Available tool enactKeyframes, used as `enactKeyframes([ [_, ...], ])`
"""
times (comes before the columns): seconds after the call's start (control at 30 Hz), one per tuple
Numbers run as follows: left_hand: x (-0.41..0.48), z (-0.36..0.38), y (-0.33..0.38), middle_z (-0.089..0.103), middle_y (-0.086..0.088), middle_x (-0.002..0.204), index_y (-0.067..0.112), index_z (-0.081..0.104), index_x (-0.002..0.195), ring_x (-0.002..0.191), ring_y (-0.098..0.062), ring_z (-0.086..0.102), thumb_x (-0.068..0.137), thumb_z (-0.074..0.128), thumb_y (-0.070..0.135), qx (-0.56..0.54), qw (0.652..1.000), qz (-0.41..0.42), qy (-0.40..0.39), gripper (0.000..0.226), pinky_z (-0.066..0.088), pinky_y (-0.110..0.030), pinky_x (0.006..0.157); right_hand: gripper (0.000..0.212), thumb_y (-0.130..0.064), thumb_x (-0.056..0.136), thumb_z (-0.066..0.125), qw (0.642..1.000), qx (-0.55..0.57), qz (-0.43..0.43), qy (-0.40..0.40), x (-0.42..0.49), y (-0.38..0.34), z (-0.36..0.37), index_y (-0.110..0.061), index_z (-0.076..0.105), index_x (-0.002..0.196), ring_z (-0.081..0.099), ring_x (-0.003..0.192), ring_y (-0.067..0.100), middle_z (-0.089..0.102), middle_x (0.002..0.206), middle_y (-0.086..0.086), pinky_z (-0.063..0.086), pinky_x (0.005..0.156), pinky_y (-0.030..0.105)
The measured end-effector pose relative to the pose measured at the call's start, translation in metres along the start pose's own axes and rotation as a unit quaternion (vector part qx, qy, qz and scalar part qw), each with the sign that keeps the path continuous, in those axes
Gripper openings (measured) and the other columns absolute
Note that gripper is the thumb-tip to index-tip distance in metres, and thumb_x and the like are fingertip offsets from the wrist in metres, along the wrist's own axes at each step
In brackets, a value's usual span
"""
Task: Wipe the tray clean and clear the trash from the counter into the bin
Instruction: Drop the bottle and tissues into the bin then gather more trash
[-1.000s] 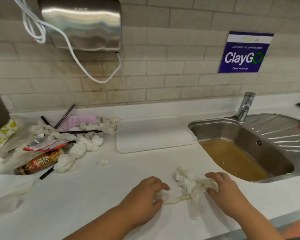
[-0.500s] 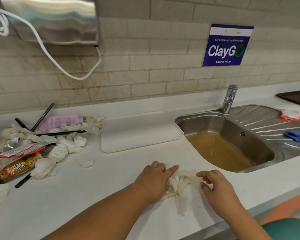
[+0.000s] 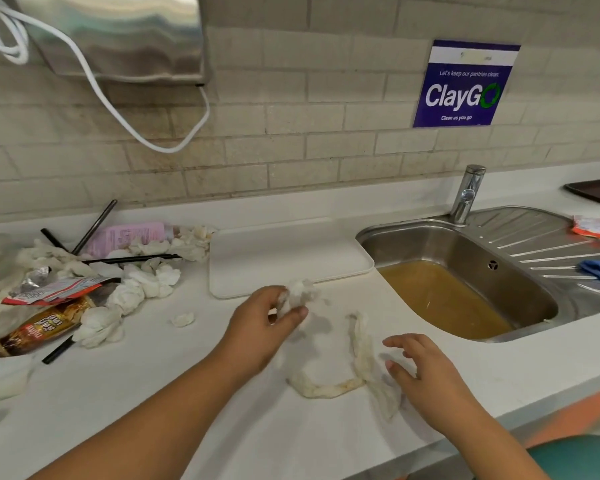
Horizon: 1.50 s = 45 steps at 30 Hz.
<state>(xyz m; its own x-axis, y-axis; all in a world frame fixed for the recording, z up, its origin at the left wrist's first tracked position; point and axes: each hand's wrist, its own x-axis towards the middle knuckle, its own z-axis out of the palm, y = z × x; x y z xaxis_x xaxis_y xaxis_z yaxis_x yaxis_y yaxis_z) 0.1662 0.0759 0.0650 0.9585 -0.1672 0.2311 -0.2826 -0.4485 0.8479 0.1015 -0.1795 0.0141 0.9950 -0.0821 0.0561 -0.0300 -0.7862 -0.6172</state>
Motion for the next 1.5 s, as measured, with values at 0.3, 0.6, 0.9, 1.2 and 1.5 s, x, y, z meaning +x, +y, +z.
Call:
enactKeyframes([
  [0.3,-0.023,-0.028,-0.013,0.043,0.014,0.055,0.011,0.042,0.071,0.052,-0.003,0.035,0.081,0.068,0.030,0.014,0.999,-0.028,0.012,0.034,0.030,-0.014,0.048,0.113,-0.089,0.062,0.042,0.965,-0.228,0.007,-0.128,0.021,-0.039,0.025,-0.037,-0.006,0.149,0.016,0.144,0.022,0.012,0.158,-0.002,0.024,0.114,0.045],
  [0.6,-0.038,-0.028,-0.025,0.044,0.007,0.059,0.017,0.044,0.070,0.053,-0.004,0.035,0.080,0.069,0.028,0.045,0.998,-0.043,0.003,0.029,0.027,-0.017,0.050,0.057,-0.035,0.093,0.049,0.952,-0.257,-0.106,-0.124,0.031,-0.053,0.049,-0.028,0.027,0.145,0.042,0.119,0.023,0.042,0.135,0.000,0.045,0.095,0.033],
  [0.9,-0.047,-0.032,-0.026,0.060,0.010,0.084,0.033,0.046,0.099,0.073,-0.005,0.056,0.085,0.063,0.021,0.046,0.997,-0.066,0.016,0.024,0.040,-0.015,0.060,0.058,0.001,0.090,0.039,0.984,-0.098,-0.133,-0.073,0.031,-0.040,0.037,-0.028,0.042,0.140,0.047,0.115,0.009,0.035,0.134,-0.011,0.030,0.098,0.009],
  [1.2,-0.061,-0.048,-0.034,0.058,0.014,0.093,0.038,0.037,0.120,0.079,-0.002,0.057,0.091,0.052,0.017,0.075,0.994,-0.066,0.035,0.039,0.040,-0.015,0.060,0.052,-0.035,0.089,0.052,0.951,-0.179,-0.151,-0.202,0.022,-0.010,0.008,-0.054,0.036,0.135,0.011,0.129,-0.001,0.017,0.138,-0.031,0.025,0.112,0.026],
  [1.5,-0.080,-0.061,-0.045,0.059,0.015,0.091,0.032,0.046,0.088,0.079,0.007,0.055,0.094,0.044,0.017,0.115,0.987,-0.110,0.005,0.016,0.050,-0.025,0.066,0.029,-0.001,0.087,0.057,0.983,-0.093,-0.112,-0.112,0.032,-0.016,0.027,-0.021,0.072,0.102,0.053,0.095,0.005,0.055,0.107,-0.009,0.041,0.094,0.014],
])
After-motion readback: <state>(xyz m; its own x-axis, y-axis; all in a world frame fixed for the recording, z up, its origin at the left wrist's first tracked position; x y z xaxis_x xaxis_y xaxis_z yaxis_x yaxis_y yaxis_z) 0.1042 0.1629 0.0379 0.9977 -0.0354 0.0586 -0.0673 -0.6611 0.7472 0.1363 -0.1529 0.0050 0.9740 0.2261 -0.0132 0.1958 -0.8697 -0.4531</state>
